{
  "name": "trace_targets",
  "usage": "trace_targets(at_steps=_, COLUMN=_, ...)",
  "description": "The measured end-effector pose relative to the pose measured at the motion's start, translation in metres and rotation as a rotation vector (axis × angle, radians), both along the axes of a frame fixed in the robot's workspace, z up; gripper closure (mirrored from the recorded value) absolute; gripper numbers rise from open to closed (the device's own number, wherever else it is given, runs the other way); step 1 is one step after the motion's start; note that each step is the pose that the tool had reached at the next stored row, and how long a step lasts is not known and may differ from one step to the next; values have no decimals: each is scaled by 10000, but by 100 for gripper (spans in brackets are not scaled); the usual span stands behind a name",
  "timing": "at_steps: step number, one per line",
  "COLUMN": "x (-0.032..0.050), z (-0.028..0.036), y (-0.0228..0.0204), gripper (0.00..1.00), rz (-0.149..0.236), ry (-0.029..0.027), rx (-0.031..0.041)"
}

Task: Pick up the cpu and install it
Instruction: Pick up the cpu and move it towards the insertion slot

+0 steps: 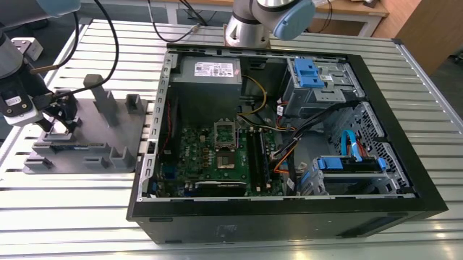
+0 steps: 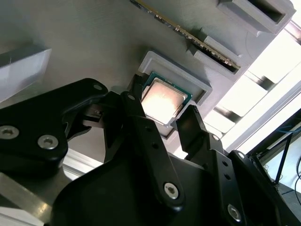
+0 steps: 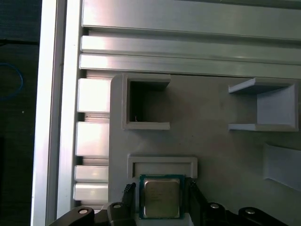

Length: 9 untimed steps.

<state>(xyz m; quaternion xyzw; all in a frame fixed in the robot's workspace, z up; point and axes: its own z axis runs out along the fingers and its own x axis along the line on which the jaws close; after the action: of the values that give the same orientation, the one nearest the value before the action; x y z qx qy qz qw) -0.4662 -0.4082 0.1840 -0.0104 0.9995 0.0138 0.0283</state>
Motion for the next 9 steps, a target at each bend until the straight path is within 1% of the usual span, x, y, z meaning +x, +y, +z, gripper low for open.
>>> trace_targets(at_steps=1, x=-1, z=0, y=0, gripper=44, rz=0, ry=23, rx=0)
trace_targets(at_steps=2, x=-1, z=1, y=0, gripper=44, rz=-1, ry=28, rx=-2)
trace_targets(at_steps=9, x=10, z=1, y=0, gripper=44, rz=0, ry=33, rx=-1)
